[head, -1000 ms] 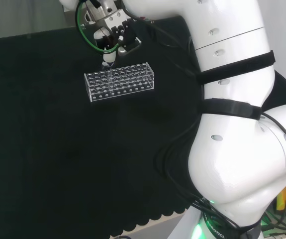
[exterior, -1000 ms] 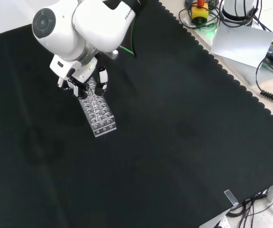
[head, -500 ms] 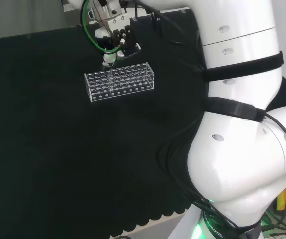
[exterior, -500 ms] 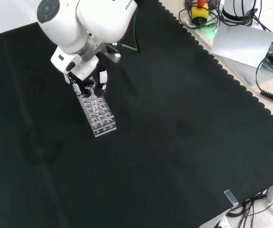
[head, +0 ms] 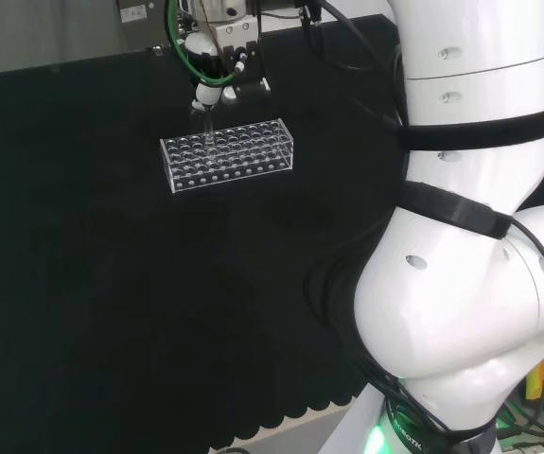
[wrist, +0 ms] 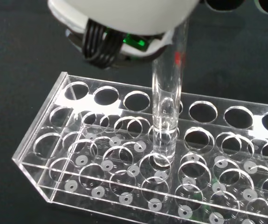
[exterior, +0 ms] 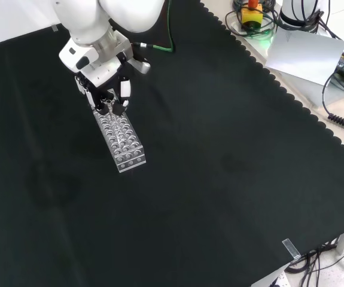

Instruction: Pick up the test tube.

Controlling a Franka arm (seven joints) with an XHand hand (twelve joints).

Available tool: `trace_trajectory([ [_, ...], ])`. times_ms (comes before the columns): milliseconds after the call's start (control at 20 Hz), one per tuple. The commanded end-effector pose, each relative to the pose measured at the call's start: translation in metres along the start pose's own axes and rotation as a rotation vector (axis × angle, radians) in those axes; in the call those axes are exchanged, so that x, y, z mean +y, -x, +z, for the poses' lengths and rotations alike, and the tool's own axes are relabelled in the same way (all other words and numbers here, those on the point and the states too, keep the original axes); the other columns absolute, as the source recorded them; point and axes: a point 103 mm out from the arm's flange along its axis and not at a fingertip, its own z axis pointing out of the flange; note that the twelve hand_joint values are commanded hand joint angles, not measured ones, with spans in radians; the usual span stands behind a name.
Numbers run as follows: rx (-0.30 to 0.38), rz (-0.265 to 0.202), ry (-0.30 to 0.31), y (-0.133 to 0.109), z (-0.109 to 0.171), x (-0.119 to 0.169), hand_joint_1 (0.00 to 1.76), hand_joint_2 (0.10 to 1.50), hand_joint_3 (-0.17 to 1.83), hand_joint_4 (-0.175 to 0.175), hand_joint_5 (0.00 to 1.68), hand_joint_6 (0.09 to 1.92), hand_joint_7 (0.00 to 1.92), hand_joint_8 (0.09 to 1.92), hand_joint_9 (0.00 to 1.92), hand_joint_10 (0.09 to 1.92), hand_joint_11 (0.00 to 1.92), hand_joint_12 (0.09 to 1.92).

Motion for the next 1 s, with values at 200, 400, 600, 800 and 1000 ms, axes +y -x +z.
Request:
trace_trajectory([
  [200, 0.054, 0.016, 0.007, 0.005, -0.031, -0.007, 1.23, 0.61, 0.65, -0.175, 1.46, 0.31, 1.86, 0.30, 1.77, 0.25, 1.33, 0.89],
  [400, 0.086, 0.018, 0.023, 0.009, -0.051, -0.012, 1.23, 0.60, 0.66, -0.175, 1.46, 0.31, 1.86, 0.30, 1.77, 0.25, 1.33, 0.89],
  [600, 0.105, -0.001, 0.048, 0.011, -0.074, -0.019, 1.23, 0.60, 0.66, -0.175, 1.46, 0.31, 1.86, 0.30, 1.78, 0.25, 1.33, 0.89],
  [800, 0.105, -0.022, 0.079, 0.010, -0.097, -0.030, 1.23, 0.60, 0.66, -0.175, 1.46, 0.31, 1.86, 0.30, 1.78, 0.25, 1.33, 0.89],
  [1000, 0.113, -0.017, 0.106, 0.015, -0.121, -0.043, 1.23, 0.60, 0.67, -0.175, 1.47, 0.31, 1.86, 0.30, 1.78, 0.24, 1.33, 0.89],
])
